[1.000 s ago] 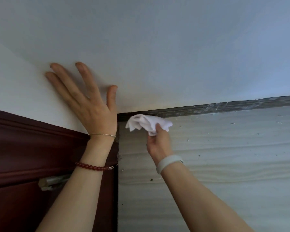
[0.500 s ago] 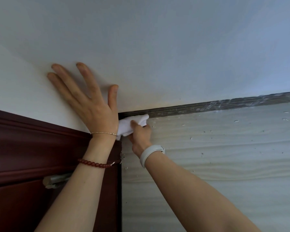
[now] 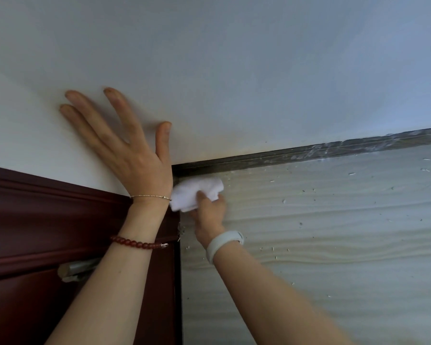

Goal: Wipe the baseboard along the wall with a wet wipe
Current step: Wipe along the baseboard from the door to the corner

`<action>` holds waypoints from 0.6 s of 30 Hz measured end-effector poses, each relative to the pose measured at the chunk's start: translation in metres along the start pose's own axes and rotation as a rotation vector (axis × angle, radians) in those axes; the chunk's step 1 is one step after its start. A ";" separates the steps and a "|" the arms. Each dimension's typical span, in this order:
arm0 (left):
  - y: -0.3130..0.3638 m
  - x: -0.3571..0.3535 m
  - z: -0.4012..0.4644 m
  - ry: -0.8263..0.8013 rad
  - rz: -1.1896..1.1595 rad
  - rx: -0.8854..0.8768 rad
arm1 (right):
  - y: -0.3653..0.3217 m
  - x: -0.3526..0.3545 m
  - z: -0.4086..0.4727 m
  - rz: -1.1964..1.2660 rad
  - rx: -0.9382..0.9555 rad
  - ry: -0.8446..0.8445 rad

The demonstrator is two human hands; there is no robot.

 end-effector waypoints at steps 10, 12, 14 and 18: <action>-0.002 -0.001 0.000 -0.005 0.018 -0.010 | -0.012 -0.056 -0.001 0.322 -0.334 -0.192; -0.002 -0.001 0.000 0.002 0.019 -0.008 | -0.031 -0.031 -0.004 0.223 -0.161 -0.079; -0.002 -0.001 0.000 0.002 0.014 -0.002 | -0.062 0.016 -0.010 0.294 0.074 0.104; -0.002 -0.002 0.000 0.007 0.011 -0.005 | -0.103 0.083 -0.033 0.452 0.362 0.219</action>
Point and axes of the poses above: each hand's wrist, its own z-axis towards the middle knuckle, its own x-axis out of the back of the hand, y = z × x, the point moved 7 cm from there along z, towards the middle knuckle, and after that the axes turned 8 degrees about -x, right-handed, at the moved point
